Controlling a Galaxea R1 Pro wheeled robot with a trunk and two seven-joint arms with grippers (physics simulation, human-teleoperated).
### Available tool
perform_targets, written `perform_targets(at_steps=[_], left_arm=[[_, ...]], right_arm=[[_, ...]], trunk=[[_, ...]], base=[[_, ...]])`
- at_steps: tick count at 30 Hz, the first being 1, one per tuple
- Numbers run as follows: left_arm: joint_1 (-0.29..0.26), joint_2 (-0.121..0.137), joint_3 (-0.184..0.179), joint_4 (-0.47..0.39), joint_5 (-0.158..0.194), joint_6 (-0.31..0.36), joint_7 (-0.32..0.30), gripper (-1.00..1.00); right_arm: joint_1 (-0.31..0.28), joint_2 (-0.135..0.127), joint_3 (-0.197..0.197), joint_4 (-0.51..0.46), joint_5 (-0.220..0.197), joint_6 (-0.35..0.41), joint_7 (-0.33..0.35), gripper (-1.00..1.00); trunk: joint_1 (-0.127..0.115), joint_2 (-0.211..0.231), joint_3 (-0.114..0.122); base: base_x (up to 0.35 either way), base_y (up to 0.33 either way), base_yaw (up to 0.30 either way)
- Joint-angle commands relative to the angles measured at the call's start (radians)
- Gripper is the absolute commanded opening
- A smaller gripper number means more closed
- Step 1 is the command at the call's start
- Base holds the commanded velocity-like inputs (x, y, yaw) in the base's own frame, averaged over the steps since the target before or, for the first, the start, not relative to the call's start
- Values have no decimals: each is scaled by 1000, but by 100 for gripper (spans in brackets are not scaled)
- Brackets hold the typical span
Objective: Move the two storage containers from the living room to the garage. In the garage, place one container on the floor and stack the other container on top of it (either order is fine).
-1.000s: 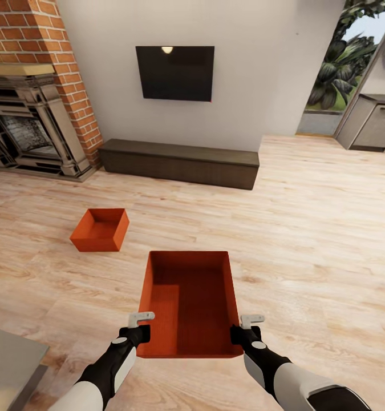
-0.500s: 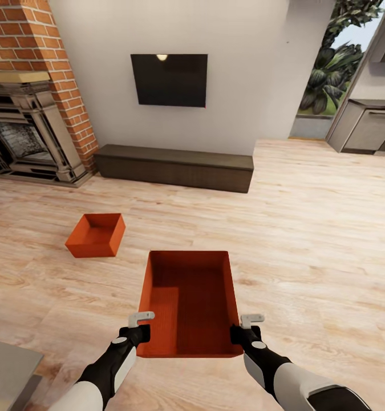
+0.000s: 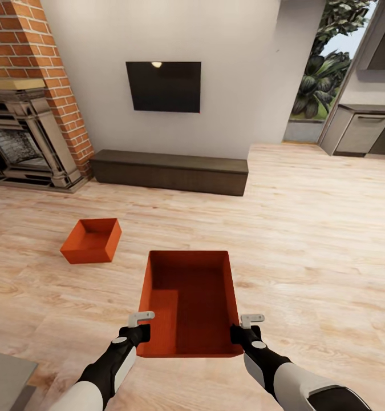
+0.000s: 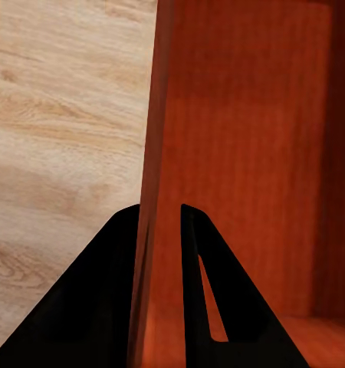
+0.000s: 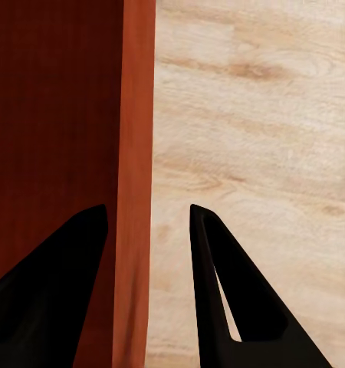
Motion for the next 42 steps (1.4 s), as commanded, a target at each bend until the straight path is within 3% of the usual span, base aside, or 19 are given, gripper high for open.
perform_targets(at_steps=[1, 42], left_arm=[[0, -1, 14, -3, -4, 6, 8, -100], [0, -1, 15, -3, -4, 6, 8, -100]], right_arm=[[-1, 5, -22, 0, -3, -2, -1, -100], [-1, 5, -22, 0, -3, -2, -2, -100]], trunk=[[1, -2, 0], [1, -2, 63]], base=[[0, 0, -76], [0, 0, -74]])
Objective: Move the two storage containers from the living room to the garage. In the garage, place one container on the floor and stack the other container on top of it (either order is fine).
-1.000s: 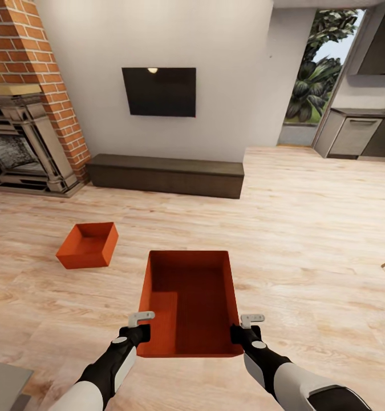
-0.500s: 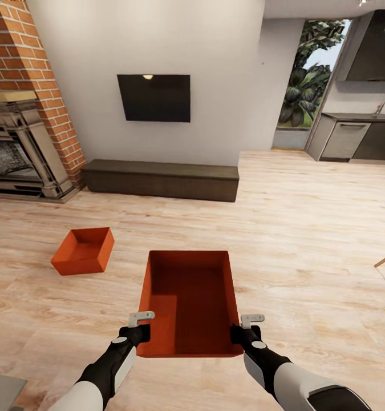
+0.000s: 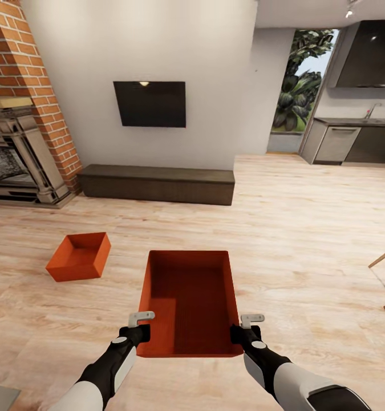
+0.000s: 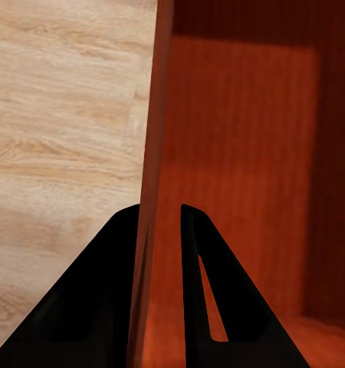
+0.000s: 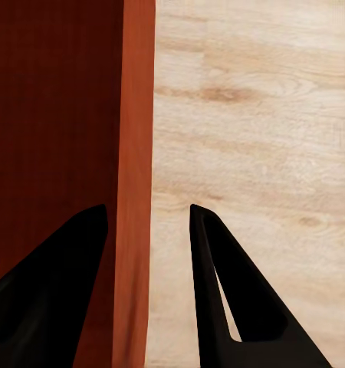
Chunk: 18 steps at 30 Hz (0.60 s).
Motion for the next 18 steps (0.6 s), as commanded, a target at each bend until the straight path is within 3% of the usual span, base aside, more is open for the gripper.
perform_targets(at_steps=[1, 18], left_arm=[[0, -1, 15, -3, -5, 6, 7, -100], [0, -1, 15, -3, -5, 6, 7, -100]], right_arm=[[-1, 5, -23, -1, -2, -2, -1, -100], [-1, 4, -23, -1, -2, -2, -1, -100]], trunk=[[1, -2, 0], [1, -2, 26]], base=[[0, 0, -65], [0, 0, -120]])
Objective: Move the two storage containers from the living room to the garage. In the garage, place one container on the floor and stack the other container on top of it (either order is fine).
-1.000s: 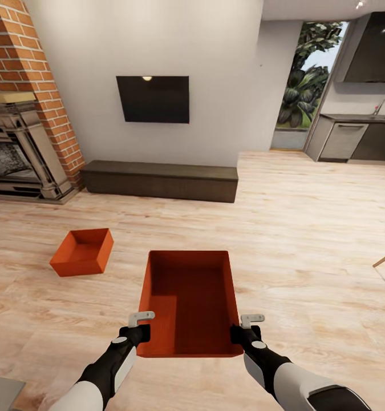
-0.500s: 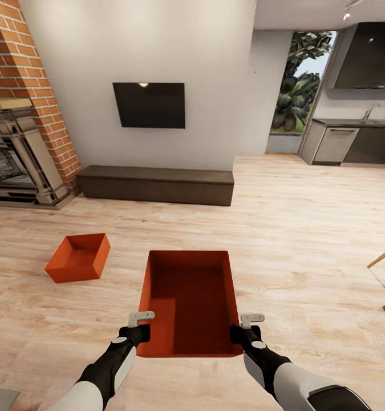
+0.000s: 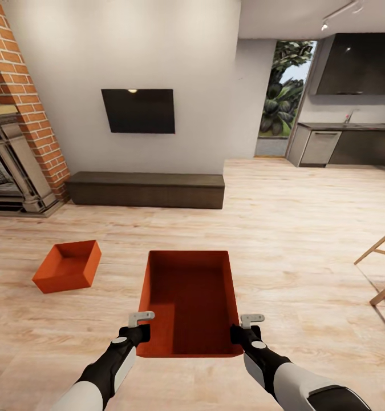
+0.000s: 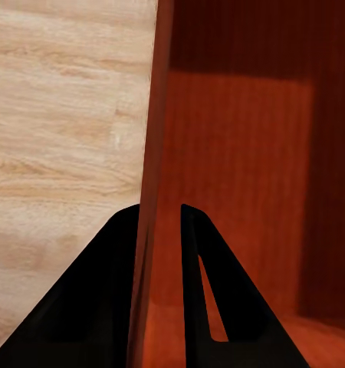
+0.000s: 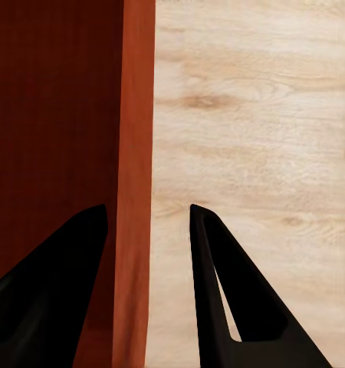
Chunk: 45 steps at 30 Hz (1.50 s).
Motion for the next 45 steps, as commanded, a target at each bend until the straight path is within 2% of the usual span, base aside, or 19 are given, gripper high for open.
perform_targets(at_steps=[1, 25, 33, 45], left_arm=[[0, -1, 15, -3, -5, 7, 8, -100], [0, -1, 15, -3, -5, 7, 8, -100], [0, -1, 15, -3, -5, 7, 8, -100], [0, -1, 15, -3, -5, 7, 8, -100]], right_arm=[[-1, 4, -23, -1, -2, -2, -1, -100], [-1, 5, -23, -1, -2, -2, -1, -100], [-1, 3, -24, -1, -3, -3, -2, -100], [-1, 4, -23, -1, -2, -3, -2, -100]], trunk=[[1, -2, 0], [1, -2, 35], [1, -2, 39], [1, -2, 56]], base=[[0, 0, -143], [0, 0, -140], [0, 0, -21], [0, 0, -1]])
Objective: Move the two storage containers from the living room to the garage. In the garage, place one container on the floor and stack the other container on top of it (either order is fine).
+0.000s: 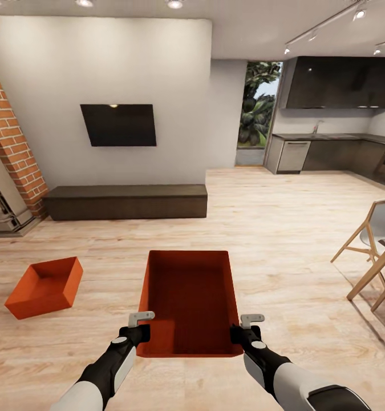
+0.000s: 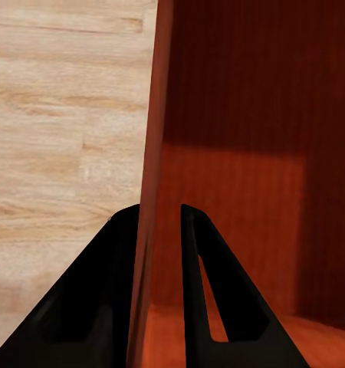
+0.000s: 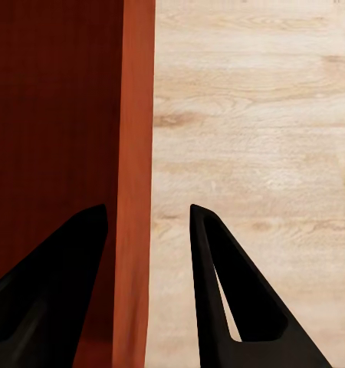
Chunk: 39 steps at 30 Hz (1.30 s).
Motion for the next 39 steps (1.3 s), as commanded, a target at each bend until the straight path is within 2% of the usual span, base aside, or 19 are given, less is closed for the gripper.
perform_targets(at_steps=[1, 39], left_arm=[[0, -1, 15, -2, -5, 6, 8, -100], [0, -1, 15, -2, -5, 6, 8, -100]], right_arm=[[-1, 4, -23, -1, -2, -2, -1, -100], [-1, 3, -24, -1, -2, -2, -1, -100]], trunk=[[1, -2, 0], [1, -2, 59]], base=[[0, 0, 0], [0, 0, 0]])
